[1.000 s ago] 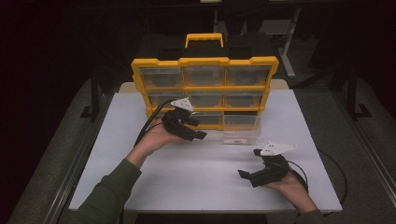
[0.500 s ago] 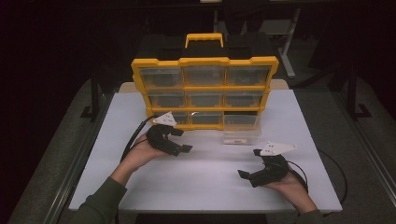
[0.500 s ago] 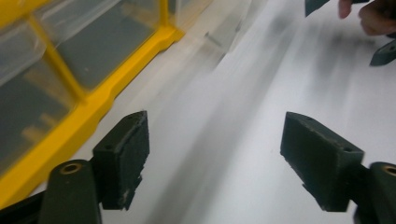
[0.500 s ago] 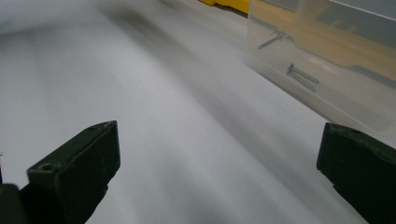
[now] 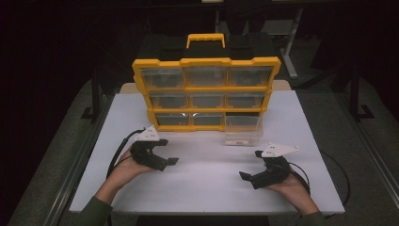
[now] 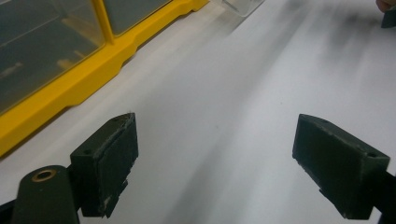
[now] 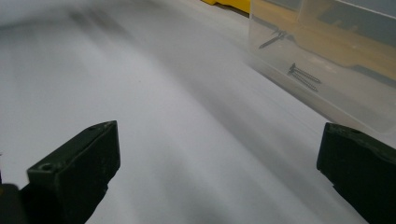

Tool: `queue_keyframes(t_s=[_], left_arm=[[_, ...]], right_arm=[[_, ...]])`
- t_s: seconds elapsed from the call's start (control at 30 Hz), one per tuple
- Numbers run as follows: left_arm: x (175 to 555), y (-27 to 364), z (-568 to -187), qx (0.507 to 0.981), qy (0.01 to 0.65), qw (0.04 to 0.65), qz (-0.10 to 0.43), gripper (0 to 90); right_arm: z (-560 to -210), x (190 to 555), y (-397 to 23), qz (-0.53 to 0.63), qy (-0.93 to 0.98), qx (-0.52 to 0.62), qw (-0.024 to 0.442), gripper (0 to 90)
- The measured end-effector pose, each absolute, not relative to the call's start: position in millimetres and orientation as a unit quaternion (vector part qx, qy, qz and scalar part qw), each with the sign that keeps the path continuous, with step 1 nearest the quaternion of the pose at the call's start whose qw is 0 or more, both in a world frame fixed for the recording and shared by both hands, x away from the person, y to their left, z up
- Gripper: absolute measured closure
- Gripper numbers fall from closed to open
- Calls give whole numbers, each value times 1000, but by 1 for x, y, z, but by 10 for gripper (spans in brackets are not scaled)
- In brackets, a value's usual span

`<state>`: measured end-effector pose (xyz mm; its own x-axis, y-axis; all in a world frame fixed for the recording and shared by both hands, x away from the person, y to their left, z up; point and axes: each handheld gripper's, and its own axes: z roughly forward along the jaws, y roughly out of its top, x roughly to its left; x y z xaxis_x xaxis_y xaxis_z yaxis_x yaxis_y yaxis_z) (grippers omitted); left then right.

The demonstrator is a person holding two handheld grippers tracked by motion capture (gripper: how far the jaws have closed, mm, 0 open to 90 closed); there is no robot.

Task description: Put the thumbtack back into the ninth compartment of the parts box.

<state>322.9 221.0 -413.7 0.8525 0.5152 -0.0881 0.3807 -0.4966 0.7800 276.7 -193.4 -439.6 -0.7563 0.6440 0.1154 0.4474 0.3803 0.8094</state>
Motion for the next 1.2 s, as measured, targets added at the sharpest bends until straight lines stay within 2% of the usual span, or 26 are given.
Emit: queue_keyframes(t_s=[0.33, 0.63, 0.77, 1.2], left_arm=[[302, 241, -425, 846, 276, 445, 96, 117], [291, 254, -434, 840, 280, 452, 108, 55], [286, 260, -440, 837, 284, 454, 113, 2], [285, 260, -450, 850, 277, 434, 113, 0]], right_arm=[[-440, 277, -194, 447, 824, 332, 110, 0], [-439, 277, -194, 447, 824, 331, 111, 0], [-439, 277, -193, 446, 825, 331, 111, 0], [-441, 277, -194, 441, 826, 332, 110, 0]])
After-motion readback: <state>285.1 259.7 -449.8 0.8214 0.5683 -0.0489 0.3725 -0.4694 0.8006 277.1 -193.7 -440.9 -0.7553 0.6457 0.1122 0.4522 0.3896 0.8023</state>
